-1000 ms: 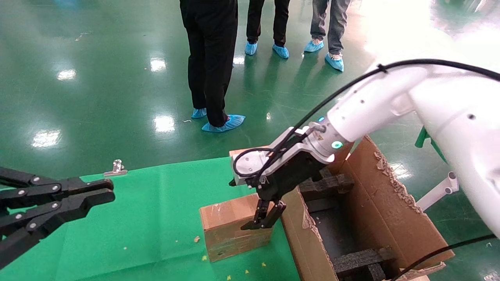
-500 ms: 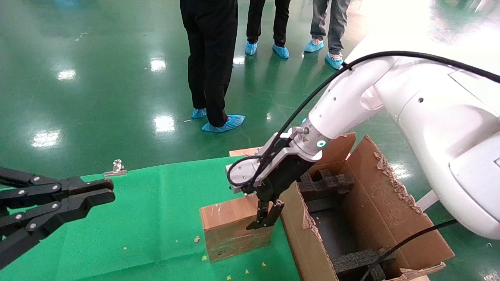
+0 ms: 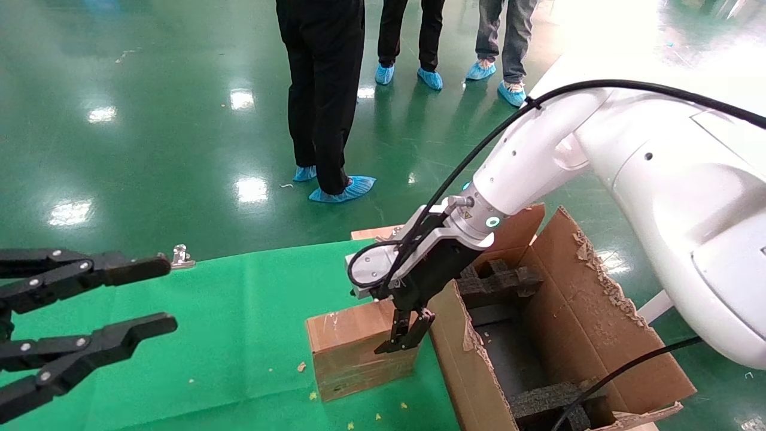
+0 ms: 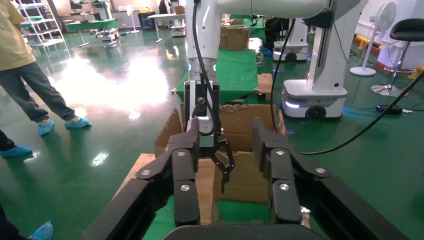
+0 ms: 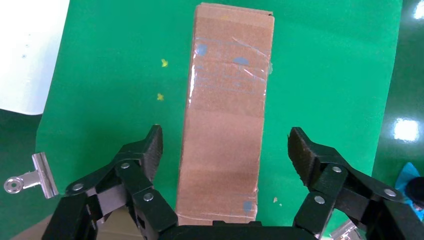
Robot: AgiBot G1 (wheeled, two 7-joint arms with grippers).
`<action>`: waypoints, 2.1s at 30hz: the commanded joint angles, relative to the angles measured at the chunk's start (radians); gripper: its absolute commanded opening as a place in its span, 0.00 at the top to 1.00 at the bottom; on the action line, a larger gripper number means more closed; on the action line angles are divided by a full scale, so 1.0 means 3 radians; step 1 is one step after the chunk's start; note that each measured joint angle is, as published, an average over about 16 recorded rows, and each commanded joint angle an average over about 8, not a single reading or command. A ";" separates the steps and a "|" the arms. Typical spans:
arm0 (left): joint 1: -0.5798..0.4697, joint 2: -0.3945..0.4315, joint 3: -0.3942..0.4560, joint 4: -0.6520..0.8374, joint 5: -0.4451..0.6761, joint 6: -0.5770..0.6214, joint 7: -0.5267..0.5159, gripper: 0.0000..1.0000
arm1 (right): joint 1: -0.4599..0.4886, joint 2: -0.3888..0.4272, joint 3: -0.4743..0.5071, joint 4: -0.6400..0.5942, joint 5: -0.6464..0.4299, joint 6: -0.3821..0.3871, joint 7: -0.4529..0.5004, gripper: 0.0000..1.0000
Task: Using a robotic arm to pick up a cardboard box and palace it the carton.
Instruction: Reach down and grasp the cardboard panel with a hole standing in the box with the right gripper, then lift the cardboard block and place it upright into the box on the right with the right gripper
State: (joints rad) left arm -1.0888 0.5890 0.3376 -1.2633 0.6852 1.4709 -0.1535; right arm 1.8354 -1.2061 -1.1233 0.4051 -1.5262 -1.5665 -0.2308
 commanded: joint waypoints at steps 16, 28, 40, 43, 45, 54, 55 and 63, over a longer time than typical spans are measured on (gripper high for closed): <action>0.0000 0.0000 0.0000 0.0000 -0.0001 0.0000 0.0000 0.00 | -0.0012 0.0018 0.0007 0.0045 -0.0004 -0.0012 0.0020 1.00; 0.0000 0.0000 0.0000 0.0000 -0.0001 0.0000 0.0000 0.00 | 0.0044 0.0051 0.0023 0.0033 0.0043 -0.0016 0.0007 1.00; -0.0001 0.0000 0.0001 0.0000 -0.0001 0.0000 0.0001 0.00 | 0.0740 0.0277 0.0011 -0.0196 0.0339 -0.0088 -0.0124 1.00; -0.0001 0.0000 0.0001 0.0000 -0.0001 0.0000 0.0001 0.00 | 0.0939 0.0351 -0.0027 -0.0249 0.0405 -0.0092 -0.0184 1.00; -0.0001 0.0000 0.0001 0.0000 -0.0001 0.0000 0.0001 0.00 | 0.1055 0.0398 -0.0058 -0.0279 0.0445 -0.0093 -0.0221 1.00; -0.0001 0.0000 0.0002 0.0000 -0.0002 0.0000 0.0001 0.00 | 0.1338 0.0595 -0.0269 -0.0356 0.0541 -0.0107 -0.0245 1.00; -0.0001 0.0000 0.0002 0.0000 -0.0002 0.0000 0.0001 0.00 | 0.1358 0.0619 -0.0301 -0.0360 0.0541 -0.0109 -0.0235 1.00; -0.0001 0.0000 0.0002 0.0000 -0.0002 0.0000 0.0001 0.00 | 0.1529 0.0869 -0.0625 -0.0355 0.0485 -0.0119 -0.0157 1.00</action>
State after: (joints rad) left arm -1.0891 0.5889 0.3382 -1.2632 0.6846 1.4708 -0.1532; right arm 2.2932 -0.9477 -1.3119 0.3011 -1.3772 -1.6024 -0.2721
